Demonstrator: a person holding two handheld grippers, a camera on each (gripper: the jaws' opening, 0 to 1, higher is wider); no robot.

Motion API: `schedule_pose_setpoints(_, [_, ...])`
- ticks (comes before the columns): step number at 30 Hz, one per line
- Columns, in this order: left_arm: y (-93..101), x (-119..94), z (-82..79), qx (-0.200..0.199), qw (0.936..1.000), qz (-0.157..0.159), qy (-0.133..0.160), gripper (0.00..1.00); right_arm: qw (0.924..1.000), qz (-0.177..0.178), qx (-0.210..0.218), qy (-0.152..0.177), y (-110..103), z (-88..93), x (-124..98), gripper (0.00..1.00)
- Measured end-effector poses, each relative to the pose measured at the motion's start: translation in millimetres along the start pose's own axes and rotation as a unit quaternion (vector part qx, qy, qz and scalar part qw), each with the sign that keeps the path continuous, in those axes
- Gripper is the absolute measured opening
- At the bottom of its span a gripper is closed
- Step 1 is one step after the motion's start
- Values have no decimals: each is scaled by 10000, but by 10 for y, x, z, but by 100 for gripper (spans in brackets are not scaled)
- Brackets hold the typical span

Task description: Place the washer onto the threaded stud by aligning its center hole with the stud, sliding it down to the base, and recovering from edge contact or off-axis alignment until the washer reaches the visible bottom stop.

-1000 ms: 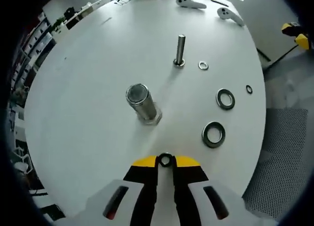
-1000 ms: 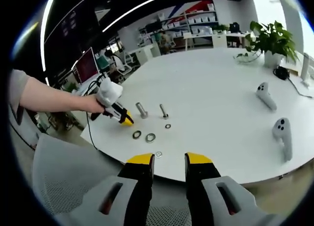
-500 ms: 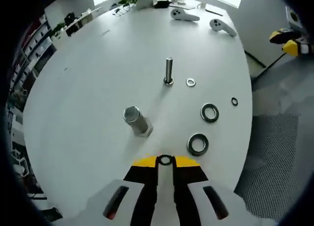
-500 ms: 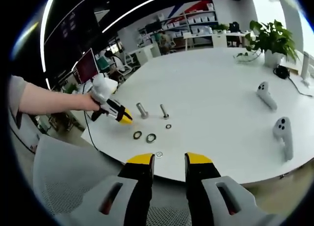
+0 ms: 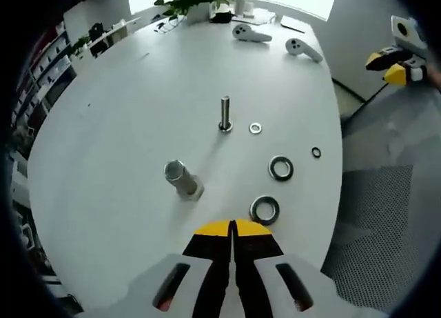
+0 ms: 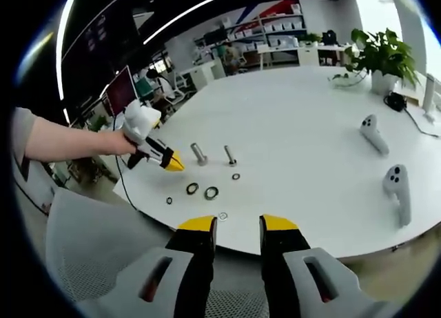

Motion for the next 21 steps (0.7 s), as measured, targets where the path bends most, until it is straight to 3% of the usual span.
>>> schedule_pose_setpoints(21, [69, -50, 101, -198, 9997, -82, 89, 0, 10000, -15, -6, -6, -3, 8, -5, 27])
Point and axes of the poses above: the point that each gripper's makers call its tool centre point, and the gripper's own axes: x roughly forward along the fingers, y roughly to its right, z roughly out of its underside, the point moved 10 cm from there along -x, roughly backward along the fingers, and after that the axes turned 10 degrees about x, right-handed, at the moved point
